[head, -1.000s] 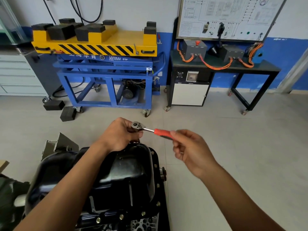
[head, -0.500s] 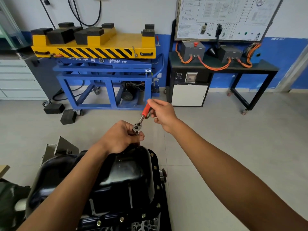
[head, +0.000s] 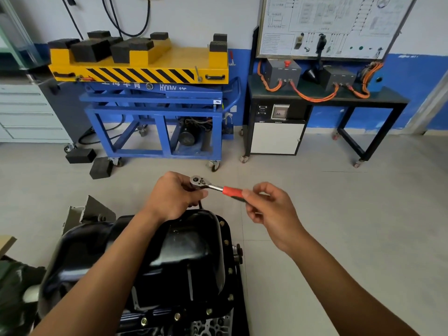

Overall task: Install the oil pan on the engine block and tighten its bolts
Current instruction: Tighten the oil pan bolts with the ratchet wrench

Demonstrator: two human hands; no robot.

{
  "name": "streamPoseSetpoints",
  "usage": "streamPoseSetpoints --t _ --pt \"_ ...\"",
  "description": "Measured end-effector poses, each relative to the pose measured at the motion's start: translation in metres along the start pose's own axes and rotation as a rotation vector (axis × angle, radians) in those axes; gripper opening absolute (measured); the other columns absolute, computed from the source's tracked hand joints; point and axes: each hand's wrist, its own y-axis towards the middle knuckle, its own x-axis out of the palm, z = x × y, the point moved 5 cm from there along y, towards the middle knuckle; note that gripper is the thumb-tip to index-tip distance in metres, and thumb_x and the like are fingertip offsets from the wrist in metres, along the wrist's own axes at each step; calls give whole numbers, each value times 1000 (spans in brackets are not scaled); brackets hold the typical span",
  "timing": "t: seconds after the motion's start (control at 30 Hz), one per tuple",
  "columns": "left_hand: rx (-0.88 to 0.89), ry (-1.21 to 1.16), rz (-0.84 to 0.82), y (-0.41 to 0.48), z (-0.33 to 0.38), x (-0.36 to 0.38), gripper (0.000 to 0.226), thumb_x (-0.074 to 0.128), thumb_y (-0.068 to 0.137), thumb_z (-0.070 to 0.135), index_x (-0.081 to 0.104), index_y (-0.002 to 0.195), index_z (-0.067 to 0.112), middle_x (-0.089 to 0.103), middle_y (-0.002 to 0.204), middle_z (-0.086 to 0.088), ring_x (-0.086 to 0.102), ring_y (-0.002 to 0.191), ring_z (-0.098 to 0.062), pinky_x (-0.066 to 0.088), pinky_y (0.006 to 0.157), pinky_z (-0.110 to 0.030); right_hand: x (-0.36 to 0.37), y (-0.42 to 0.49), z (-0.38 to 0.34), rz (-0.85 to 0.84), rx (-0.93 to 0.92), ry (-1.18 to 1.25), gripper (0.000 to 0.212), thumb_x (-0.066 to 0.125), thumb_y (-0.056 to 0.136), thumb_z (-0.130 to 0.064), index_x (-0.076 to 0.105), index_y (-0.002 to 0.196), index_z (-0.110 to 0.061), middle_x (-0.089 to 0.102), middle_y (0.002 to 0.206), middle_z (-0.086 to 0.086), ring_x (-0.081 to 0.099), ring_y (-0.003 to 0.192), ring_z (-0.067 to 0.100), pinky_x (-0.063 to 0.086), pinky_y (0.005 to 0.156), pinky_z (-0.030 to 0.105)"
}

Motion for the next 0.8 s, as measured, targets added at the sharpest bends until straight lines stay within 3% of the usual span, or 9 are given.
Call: streamPoseSetpoints --t 0.13,0.27,0.43,0.53,0.63,0.73,0.8 --pt "19 27 -15 -2 1 -1 9 85 78 17 80 80 9 74 71 -11 72 74 -34 59 79 -52 20 -36 9 -173 7 -60 26 74 86 -4 50 79 -12 67 62 4 54 47 12 42 47 18" --pt "29 2 -40 -3 1 0 7 86 76 11 81 73 15 73 77 -21 58 67 -19 57 82 -54 47 -57 17 -352 3 -178 27 79 83 -12 52 81 -14 72 74 4 61 55 15 49 57 24" --pt "28 -73 -104 -6 3 1 13 80 79 0 80 73 12 76 77 -14 64 71 -19 58 86 -53 54 -59 16 -356 0 -142 27 80 81 -13 54 81 -15 71 73 1 61 56 15 48 56 21" --pt "58 -51 -119 -6 4 1 19 77 81 -3 79 72 14 75 72 -7 62 66 -10 57 77 -42 48 -57 16 -363 18 -111 25 80 80 -12 55 80 -14 73 75 5 61 55 13 46 53 18" --pt "71 -33 -142 -5 6 2 18 74 82 -6 79 78 10 76 79 -14 63 70 -15 56 78 -41 33 -52 14 -345 58 -117 23 81 72 -22 59 77 -19 74 77 12 60 55 16 44 51 21" --pt "90 -20 -152 -4 8 2 23 75 82 -4 78 77 18 75 72 -5 61 64 -10 54 69 -29 12 -40 11 -306 103 -107 21 79 72 -19 61 82 -13 72 75 13 60 56 16 44 51 21" --pt "87 -31 -160 -3 7 3 21 77 83 -1 79 82 20 75 73 -1 62 65 -9 54 72 -25 -1 -31 7 -267 133 -90 24 82 72 -17 63 85 -10 71 74 13 59 56 17 43 51 22"
